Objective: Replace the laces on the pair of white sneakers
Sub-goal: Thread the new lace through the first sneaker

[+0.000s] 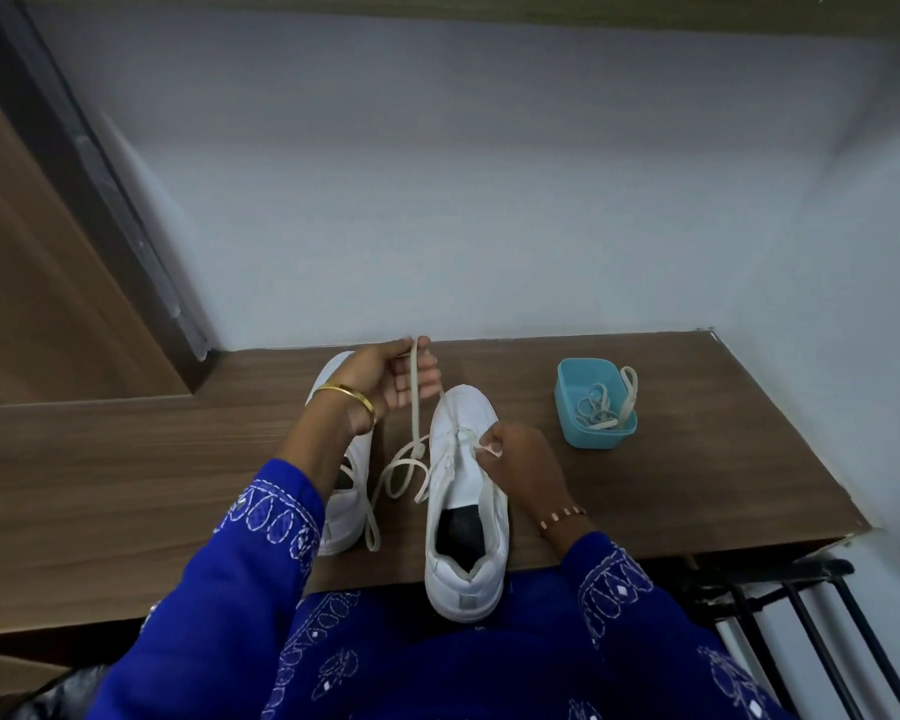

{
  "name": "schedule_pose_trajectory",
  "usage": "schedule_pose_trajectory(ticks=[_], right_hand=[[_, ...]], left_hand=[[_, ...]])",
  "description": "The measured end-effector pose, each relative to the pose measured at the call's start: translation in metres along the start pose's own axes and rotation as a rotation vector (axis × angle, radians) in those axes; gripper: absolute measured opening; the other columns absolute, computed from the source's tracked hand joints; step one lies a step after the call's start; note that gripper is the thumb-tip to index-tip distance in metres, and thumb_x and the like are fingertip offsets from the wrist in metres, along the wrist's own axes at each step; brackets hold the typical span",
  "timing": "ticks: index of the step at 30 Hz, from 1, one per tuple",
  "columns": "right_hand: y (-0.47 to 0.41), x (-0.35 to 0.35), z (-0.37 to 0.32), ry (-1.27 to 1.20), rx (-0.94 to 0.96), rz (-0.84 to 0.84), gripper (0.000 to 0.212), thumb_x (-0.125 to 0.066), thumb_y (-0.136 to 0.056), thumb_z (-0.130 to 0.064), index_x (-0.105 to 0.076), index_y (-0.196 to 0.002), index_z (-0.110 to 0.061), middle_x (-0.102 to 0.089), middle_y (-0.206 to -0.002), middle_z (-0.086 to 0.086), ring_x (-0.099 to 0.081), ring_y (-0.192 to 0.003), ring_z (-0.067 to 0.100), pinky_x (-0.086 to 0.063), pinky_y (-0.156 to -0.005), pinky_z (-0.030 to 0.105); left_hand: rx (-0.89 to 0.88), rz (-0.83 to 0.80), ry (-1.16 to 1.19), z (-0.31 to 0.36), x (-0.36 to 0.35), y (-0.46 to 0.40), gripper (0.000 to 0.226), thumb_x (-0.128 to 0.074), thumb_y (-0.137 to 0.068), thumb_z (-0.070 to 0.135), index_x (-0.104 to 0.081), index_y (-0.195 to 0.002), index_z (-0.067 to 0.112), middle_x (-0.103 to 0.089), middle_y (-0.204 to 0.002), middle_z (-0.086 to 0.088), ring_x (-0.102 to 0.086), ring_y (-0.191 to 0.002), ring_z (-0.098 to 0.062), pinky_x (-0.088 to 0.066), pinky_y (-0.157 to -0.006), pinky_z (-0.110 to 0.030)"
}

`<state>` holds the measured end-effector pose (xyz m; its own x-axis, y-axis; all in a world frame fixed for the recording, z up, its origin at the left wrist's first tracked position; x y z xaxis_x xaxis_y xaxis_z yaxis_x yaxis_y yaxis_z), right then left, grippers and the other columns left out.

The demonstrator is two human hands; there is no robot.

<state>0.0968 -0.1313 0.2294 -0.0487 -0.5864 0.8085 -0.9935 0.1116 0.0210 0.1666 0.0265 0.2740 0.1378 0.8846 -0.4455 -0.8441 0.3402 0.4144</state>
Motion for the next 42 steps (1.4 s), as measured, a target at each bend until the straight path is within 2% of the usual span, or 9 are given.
schedule_pose_trajectory(ticks=[5, 8, 10, 14, 17, 28, 32, 35, 42], right_hand=[[-0.005, -0.012, -0.042, -0.16, 0.116, -0.153, 0.034, -0.067, -0.082, -0.022, -0.063, -0.113, -0.009, -0.056, -0.092, 0.007, -0.051, -0.084, 0.012, -0.036, -0.063, 0.008], [-0.004, -0.025, -0.051, -0.314, 0.092, -0.24, 0.018, -0.068, -0.083, -0.015, -0.069, -0.087, 0.003, -0.062, -0.07, 0.005, -0.055, -0.068, 0.007, -0.037, -0.058, 0.006], [-0.003, -0.022, -0.047, -0.34, 0.082, -0.213, 0.027, -0.063, -0.086, -0.014, -0.065, -0.067, 0.004, -0.063, -0.063, 0.003, -0.052, -0.059, 0.003, -0.041, -0.06, 0.008], [-0.009, 0.015, -0.03, -0.5, -0.008, -0.138, 0.027, -0.058, -0.09, -0.022, -0.068, -0.073, -0.004, -0.069, -0.085, 0.021, -0.06, -0.068, 0.016, -0.045, -0.071, 0.021], [-0.014, 0.046, -0.017, -0.641, -0.071, -0.092, 0.032, -0.055, -0.091, -0.032, -0.063, -0.071, -0.008, -0.069, -0.079, 0.007, -0.063, -0.081, 0.02, -0.049, -0.079, 0.033], [-0.018, 0.078, -0.002, -0.97, -0.07, -0.074, 0.025, -0.052, -0.093, -0.019, -0.055, -0.072, -0.007, -0.038, -0.04, -0.006, -0.037, -0.034, 0.007, -0.048, -0.054, 0.029], [-0.018, 0.078, -0.007, -1.055, -0.038, -0.103, 0.023, -0.047, -0.095, -0.016, -0.059, -0.08, -0.005, -0.034, -0.04, -0.006, -0.031, -0.034, 0.006, -0.042, -0.045, 0.022], [-0.017, 0.076, -0.017, -1.094, -0.02, -0.115, 0.022, -0.046, -0.095, -0.015, -0.06, -0.081, -0.006, -0.035, -0.04, -0.007, -0.03, -0.035, 0.005, -0.039, -0.044, 0.021], [-0.019, 0.076, -0.04, -1.254, 0.019, -0.078, 0.021, -0.045, -0.096, -0.013, -0.06, -0.083, -0.006, -0.041, -0.043, -0.006, -0.031, -0.038, 0.006, -0.036, -0.045, 0.021]], left_hand=[[0.063, -0.066, 0.26, -0.007, -0.011, 0.006, 0.023, -0.038, -0.096, 0.006, -0.06, -0.091, 0.002, -0.069, -0.068, -0.007, -0.07, -0.063, -0.018, -0.058, -0.064, -0.04], [0.078, -0.043, 0.36, -0.008, -0.012, 0.007, 0.023, -0.037, -0.095, 0.001, -0.059, -0.089, -0.001, -0.068, -0.065, -0.008, -0.069, -0.059, -0.017, -0.057, -0.061, -0.042], [0.065, 0.014, 0.434, -0.005, -0.003, 0.006, 0.023, -0.037, -0.095, -0.001, -0.057, -0.085, -0.001, -0.068, -0.062, -0.006, -0.067, -0.052, -0.014, -0.058, -0.056, -0.038], [0.048, 0.152, 0.513, -0.004, 0.028, 0.002, 0.024, -0.033, -0.094, -0.003, -0.052, -0.08, 0.002, -0.066, -0.055, -0.001, -0.06, -0.042, -0.008, -0.053, -0.047, -0.022], [0.036, 0.219, 0.495, -0.012, 0.045, -0.002, 0.028, -0.029, -0.095, -0.003, -0.053, -0.081, 0.001, -0.065, -0.052, -0.001, -0.056, -0.038, -0.007, -0.052, -0.044, -0.019], [-0.007, 0.371, 0.08, -0.016, 0.068, -0.01, 0.033, -0.029, -0.098, 0.001, -0.054, -0.077, 0.007, -0.046, -0.039, 0.002, -0.036, -0.027, -0.004, -0.037, -0.034, -0.011], [-0.099, 0.485, -0.417, -0.009, 0.074, -0.017, 0.027, -0.041, -0.091, -0.003, -0.058, -0.071, 0.005, -0.055, -0.067, -0.012, -0.056, -0.068, -0.026, -0.051, -0.063, -0.03], [-0.31, 0.592, -0.936, -0.014, 0.059, -0.008, 0.022, -0.05, -0.089, 0.008, -0.064, -0.104, 0.001, -0.065, -0.098, -0.019, -0.058, -0.096, -0.033, -0.044, -0.082, -0.031], [-0.676, 0.372, -1.02, -0.057, 0.001, 0.025, 0.025, -0.05, -0.088, 0.03, -0.057, -0.082, 0.007, -0.058, -0.077, -0.005, -0.051, -0.067, -0.015, -0.033, -0.061, -0.021]])
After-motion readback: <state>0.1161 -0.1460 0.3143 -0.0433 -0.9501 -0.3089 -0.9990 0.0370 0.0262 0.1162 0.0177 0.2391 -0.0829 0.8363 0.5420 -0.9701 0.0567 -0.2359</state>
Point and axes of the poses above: each hand's wrist, its own y-axis away from the middle knuckle, its own x-axis out of the back of the hand, z = x × y, the point moved 6 cm from there along -y, towards the middle knuckle
